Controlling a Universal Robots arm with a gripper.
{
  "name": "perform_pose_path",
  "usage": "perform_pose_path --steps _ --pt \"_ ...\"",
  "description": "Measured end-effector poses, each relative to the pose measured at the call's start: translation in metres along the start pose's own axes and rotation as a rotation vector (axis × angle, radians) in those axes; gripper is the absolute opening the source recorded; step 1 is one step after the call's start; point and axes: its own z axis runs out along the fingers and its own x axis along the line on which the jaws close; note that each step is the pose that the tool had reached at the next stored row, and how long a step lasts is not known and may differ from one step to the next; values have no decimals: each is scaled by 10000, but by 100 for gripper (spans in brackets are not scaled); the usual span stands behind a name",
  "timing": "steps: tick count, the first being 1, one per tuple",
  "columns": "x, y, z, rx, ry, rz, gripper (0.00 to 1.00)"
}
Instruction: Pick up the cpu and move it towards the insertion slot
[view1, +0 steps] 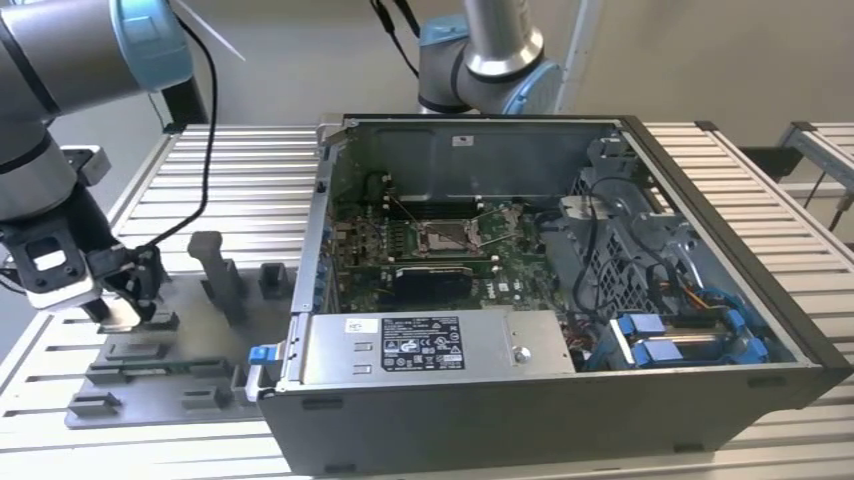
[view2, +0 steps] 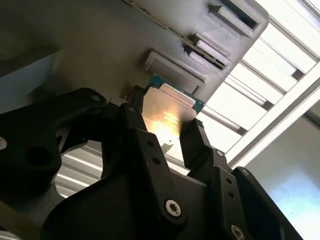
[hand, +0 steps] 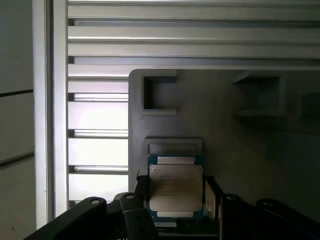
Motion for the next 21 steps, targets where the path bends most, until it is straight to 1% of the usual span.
perform_pose_path --steps 3,7,13,15,21 --pt "-1 2 -86 5 -1 -1 0" --pt "-2 6 -224 6 0 0 0" --pt "-3 11 -390 5 -1 0 0" --pt "-3 13 -458 6 0 0 0" --pt "-5 19 -696 11 0 -1 0"
